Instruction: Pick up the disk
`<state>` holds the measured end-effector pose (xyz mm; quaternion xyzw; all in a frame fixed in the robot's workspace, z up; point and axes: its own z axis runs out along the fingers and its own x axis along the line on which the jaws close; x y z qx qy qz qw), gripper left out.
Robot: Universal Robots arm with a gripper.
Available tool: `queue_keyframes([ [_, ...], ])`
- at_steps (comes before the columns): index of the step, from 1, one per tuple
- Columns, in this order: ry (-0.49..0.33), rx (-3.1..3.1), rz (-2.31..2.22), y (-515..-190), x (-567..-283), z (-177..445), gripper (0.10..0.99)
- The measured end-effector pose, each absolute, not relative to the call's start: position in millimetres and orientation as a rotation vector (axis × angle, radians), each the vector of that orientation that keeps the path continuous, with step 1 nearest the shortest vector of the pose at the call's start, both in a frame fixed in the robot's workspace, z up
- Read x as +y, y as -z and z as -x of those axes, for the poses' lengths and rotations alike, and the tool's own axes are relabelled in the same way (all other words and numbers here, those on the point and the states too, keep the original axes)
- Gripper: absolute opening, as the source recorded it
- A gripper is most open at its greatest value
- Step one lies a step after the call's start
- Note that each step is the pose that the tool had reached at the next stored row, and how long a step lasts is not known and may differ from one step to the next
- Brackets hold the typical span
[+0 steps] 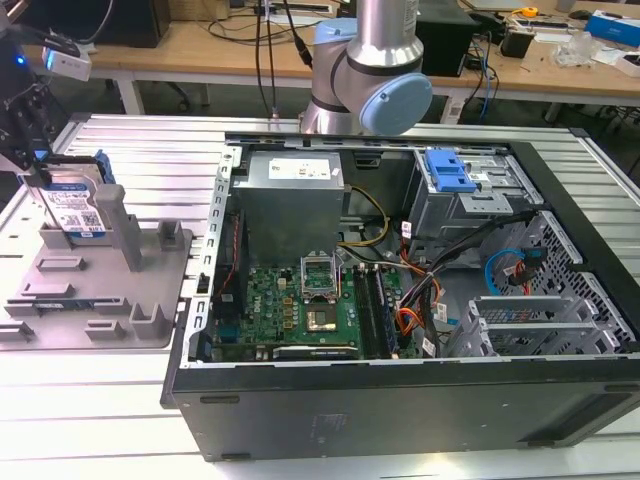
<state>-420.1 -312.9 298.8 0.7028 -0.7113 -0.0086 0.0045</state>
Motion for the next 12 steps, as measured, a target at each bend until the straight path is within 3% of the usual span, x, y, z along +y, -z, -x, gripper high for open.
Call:
queue_keyframes([
  [12,0.027,-2.228,-2.202,-298.4,-312.9,420.1,0.369],
])
